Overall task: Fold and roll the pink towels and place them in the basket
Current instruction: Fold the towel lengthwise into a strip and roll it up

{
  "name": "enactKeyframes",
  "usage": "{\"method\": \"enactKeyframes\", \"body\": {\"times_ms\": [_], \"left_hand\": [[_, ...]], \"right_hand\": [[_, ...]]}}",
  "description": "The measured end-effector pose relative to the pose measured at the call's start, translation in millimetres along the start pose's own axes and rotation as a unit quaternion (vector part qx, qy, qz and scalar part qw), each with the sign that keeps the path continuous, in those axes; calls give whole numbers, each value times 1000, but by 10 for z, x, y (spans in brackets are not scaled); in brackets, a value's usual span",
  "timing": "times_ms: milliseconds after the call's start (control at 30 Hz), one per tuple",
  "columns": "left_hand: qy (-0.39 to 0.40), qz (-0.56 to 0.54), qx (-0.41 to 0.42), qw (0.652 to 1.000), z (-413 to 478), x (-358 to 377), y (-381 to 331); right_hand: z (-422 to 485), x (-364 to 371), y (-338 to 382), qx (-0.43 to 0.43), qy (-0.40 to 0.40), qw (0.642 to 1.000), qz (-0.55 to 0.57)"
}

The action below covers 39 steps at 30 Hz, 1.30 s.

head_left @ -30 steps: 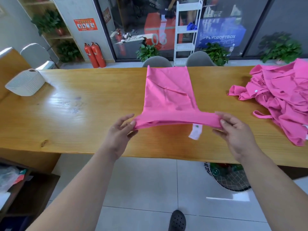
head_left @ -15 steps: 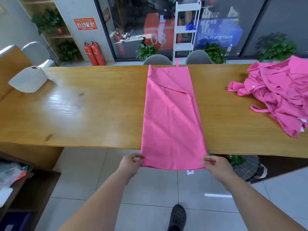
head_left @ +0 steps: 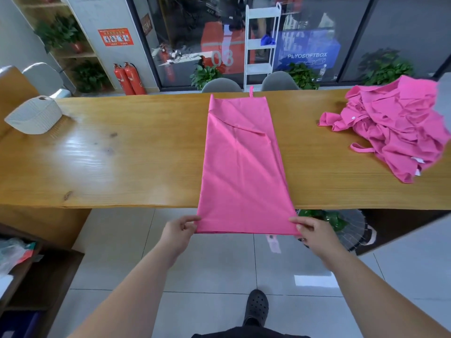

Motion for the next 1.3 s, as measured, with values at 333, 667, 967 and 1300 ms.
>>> {"method": "enactKeyframes", "body": {"times_ms": [333, 667, 967, 1300], "left_hand": [[28, 64, -79, 994, -540, 204, 953], [50, 419, 111, 900, -32, 384, 152], [117, 532, 192, 816, 680, 893, -627], [66, 520, 223, 822, 823, 920, -753]], "right_hand": [[-496, 203, -964, 70, 57, 993, -79], [149, 475, -314, -86, 70, 908, -404], [936, 960, 466, -218, 140, 834, -488], [1035, 931, 625, -294, 71, 795, -526]]}}
Point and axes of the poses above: each hand's wrist, its own z-axis towards the middle knuckle, its own x-axis out of the palm, y = z × x, the point moved 8 cm from there along z, towards the middle knuckle, and after that the axes turned 5 degrees about -y, right-handed, at the moved point
